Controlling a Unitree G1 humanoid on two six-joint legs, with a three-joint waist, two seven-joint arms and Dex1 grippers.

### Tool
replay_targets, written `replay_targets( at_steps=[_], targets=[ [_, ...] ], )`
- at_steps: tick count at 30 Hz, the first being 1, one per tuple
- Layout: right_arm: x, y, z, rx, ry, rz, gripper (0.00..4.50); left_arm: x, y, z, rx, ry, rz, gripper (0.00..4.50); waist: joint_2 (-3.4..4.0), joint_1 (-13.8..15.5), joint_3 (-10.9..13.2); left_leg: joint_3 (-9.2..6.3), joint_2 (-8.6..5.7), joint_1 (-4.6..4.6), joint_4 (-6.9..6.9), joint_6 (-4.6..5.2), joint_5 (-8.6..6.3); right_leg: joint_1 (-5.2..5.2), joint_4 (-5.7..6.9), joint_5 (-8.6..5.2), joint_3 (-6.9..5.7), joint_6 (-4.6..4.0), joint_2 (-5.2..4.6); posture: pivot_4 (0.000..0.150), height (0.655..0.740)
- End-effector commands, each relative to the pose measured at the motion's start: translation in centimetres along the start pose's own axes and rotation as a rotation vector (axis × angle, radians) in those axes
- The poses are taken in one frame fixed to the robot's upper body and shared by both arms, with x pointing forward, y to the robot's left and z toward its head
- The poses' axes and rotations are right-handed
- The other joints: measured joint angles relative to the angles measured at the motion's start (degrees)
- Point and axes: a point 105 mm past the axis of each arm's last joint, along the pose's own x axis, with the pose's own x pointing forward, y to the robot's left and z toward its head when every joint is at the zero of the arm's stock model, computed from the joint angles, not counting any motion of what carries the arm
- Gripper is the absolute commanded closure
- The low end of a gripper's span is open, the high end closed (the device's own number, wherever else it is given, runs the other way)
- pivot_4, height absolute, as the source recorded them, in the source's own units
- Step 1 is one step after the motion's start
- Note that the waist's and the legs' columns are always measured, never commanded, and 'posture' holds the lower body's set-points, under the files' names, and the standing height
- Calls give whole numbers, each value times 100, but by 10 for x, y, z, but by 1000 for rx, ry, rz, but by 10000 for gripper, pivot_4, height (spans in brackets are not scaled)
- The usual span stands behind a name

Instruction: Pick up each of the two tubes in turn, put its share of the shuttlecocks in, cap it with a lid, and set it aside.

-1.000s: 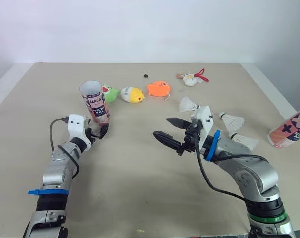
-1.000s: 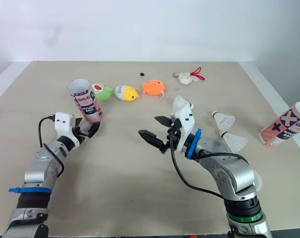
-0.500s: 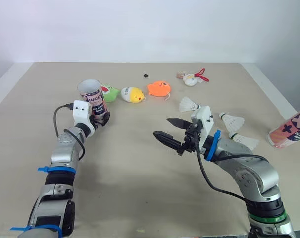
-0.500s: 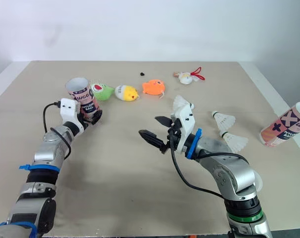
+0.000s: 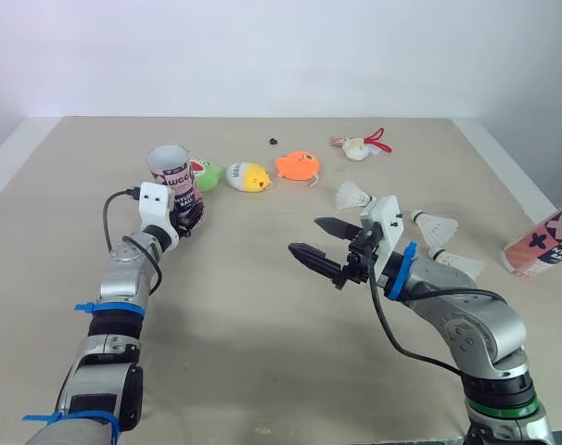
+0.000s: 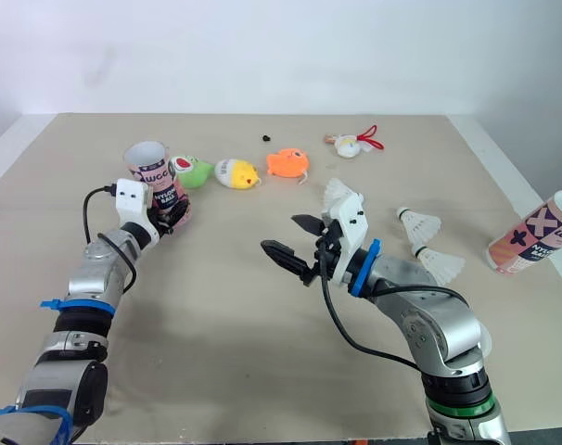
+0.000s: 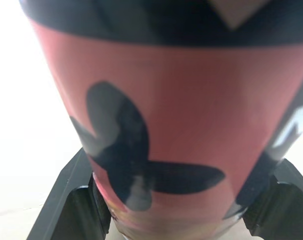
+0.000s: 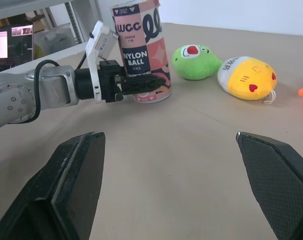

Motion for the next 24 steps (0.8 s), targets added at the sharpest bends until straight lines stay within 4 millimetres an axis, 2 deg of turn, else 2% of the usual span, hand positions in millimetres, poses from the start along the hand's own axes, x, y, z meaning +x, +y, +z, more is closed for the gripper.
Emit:
replay_targets(
  at_steps=[1, 4, 8, 13, 15, 18, 21, 24],
  targets=[
    [-3, 4, 11, -29, -38, 14, 0, -7, 13, 29, 90, -75, 17, 19118, -2, 0, 1, 0, 0, 0, 0, 0, 0, 0, 0, 0, 0, 0, 0, 1500, 7400],
    [-2, 4, 11, -28, -37, 17, 0, -11, 12, 39, 156, -77, -34, 19118, -4, 1, 2, -1, 2, 0, 0, 0, 0, -1, 0, 0, -1, 0, 1, 1500, 7400],
    [-2, 5, 11, -24, -39, 27, 0, -27, -4, 48, 342, -11, -295, 19118, -11, -1, 6, 4, 0, -2, 0, -1, 0, -2, -1, 0, -1, 0, 0, 1500, 7400],
    [-1, 3, 11, -23, -39, 23, 0, -51, -11, 40, 528, 125, -546, 19118, -10, -1, 6, 10, 4, 0, -4, -2, -1, -4, 0, -4, -1, -6, 0, 1500, 7400],
    [0, 0, 13, -37, -42, 5, 0, -68, -13, 31, 620, 229, -685, 19118, -11, -1, 6, 11, 6, 0, -5, -2, -1, -7, 2, -6, -2, -9, 1, 1500, 7400],
    [6, -11, 19, -80, -54, -75, 0, -86, -8, 25, 739, 353, -811, 19118, -12, -8, 7, 16, 13, -2, -6, -2, -1, -14, 3, -10, -1, -17, 7, 1500, 7400],
    [13, -32, 27, -128, -59, -227, 0, -85, -3, 29, 814, 368, -812, 19118, -8, -3, 7, 24, 17, 1, -7, -1, 0, -22, 13, -12, 0, -25, 8, 1500, 7400],
    [17, -49, 33, -186, -36, -361, 0, -82, -6, 28, 861, 355, -815, 19118, -9, -3, 7, 26, 19, -1, -5, 1, 1, -26, 17, -12, 0, -26, 10, 1500, 7400]
  ],
)
